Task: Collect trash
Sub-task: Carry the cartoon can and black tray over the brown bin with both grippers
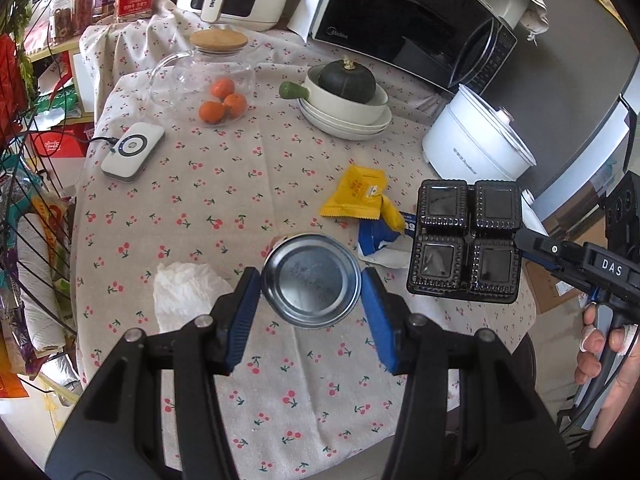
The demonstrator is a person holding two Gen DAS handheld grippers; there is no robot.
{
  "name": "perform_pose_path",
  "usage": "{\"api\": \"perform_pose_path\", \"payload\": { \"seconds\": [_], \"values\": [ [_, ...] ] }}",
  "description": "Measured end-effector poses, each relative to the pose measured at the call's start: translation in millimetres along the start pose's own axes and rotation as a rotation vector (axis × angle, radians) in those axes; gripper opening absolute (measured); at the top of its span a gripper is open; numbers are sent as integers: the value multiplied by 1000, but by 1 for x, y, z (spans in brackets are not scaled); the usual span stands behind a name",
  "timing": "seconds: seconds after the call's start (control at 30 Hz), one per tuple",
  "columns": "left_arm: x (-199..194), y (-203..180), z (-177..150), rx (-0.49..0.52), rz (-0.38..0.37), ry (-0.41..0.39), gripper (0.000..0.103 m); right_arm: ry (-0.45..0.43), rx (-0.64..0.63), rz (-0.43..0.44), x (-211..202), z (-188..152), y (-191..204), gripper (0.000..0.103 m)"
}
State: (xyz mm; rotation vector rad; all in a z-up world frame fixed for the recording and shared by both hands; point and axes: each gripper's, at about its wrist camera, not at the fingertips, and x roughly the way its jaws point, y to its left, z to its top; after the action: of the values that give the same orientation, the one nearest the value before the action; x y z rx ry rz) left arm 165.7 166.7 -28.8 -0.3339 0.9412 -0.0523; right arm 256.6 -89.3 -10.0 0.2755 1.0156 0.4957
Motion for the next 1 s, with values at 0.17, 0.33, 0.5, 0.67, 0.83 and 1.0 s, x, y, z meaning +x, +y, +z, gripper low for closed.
{"api": "perform_pose_path", "payload": {
  "seconds": [0.17,0.33,0.5,0.67,0.83,1.0],
  "values": [
    [-2,-25,-13,66,-9,13,53,-8,25,-24,-29,-31,-24,35],
    [-3,-55,-27,129,-34,24,53,-23,72,-45,-58,-61,-57,35],
    [0,-93,-40,191,-74,43,53,-64,123,-61,-91,-88,-88,35],
    [4,-138,-57,265,-128,65,53,-110,181,-69,-124,-115,-123,35],
    [10,-190,-80,358,-194,100,53,-146,239,-109,-156,-136,-157,35],
    [21,-244,-108,460,-257,142,53,-172,282,-180,-189,-161,-192,35]
  ]
}}
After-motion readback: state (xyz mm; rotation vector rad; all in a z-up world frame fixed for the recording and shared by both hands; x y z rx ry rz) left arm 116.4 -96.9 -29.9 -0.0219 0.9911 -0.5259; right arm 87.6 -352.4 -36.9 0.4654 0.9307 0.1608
